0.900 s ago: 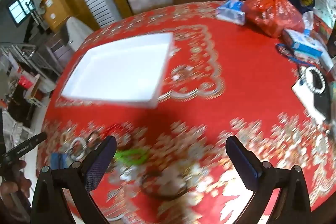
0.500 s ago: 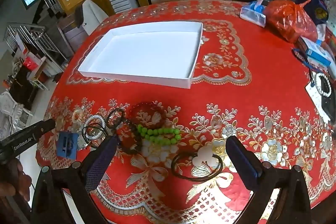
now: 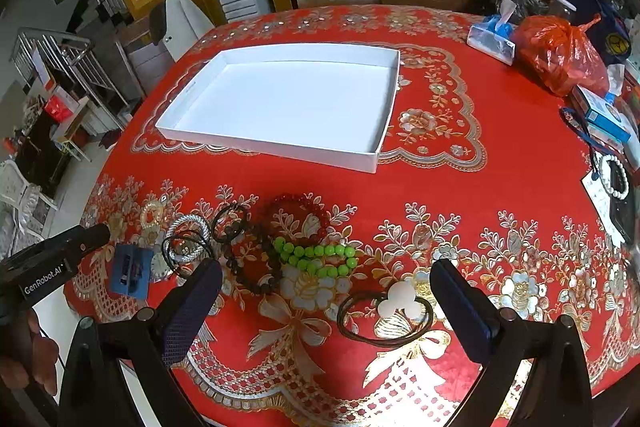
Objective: Organize jewelry
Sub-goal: 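Hold the blue rectangular frame in the left gripper above the jewelry row, then close the right gripper on the black cord bracelet while the left gripper holds the blue frame, then carry both items into the white tray and open both grippers to release, then move both grippers back over the jewelry row beside the tray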
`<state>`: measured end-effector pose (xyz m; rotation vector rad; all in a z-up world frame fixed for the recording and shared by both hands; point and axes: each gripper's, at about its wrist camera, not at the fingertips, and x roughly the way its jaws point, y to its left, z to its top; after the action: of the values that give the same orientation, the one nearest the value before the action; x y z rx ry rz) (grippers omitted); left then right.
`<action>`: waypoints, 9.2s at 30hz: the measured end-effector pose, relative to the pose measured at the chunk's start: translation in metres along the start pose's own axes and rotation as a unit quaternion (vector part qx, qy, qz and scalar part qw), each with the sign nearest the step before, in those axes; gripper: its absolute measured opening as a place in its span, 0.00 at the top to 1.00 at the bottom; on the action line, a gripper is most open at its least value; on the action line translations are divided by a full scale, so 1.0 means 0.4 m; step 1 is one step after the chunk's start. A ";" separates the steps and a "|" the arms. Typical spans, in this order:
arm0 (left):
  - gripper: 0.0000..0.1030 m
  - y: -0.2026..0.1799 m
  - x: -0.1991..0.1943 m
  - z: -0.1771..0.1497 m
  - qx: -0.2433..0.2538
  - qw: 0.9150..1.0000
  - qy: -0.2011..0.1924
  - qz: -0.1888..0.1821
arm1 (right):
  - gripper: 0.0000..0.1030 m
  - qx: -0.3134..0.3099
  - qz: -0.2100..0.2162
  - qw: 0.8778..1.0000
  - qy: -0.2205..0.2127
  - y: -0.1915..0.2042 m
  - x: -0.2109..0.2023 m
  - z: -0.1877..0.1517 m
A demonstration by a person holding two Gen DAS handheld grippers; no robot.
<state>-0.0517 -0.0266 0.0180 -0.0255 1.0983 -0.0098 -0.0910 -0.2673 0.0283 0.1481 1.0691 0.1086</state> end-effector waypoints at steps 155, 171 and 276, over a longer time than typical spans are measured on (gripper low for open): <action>0.55 0.069 0.099 0.207 0.002 0.998 0.014 -0.054 | 0.99 -0.063 0.144 0.988 0.008 0.150 0.135 0.218; 0.55 -0.032 0.297 0.468 0.051 0.997 0.031 -0.047 | 0.99 0.021 0.097 0.995 0.025 0.074 0.313 0.434; 0.34 0.069 0.079 0.026 -0.037 0.996 0.053 -0.062 | 0.37 -0.032 0.074 0.996 0.044 -0.035 0.096 -0.026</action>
<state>-0.0282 0.0004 -0.0063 -0.1615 1.2011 -0.0814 -0.0814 -0.2743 -0.0124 0.1661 1.1410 0.2842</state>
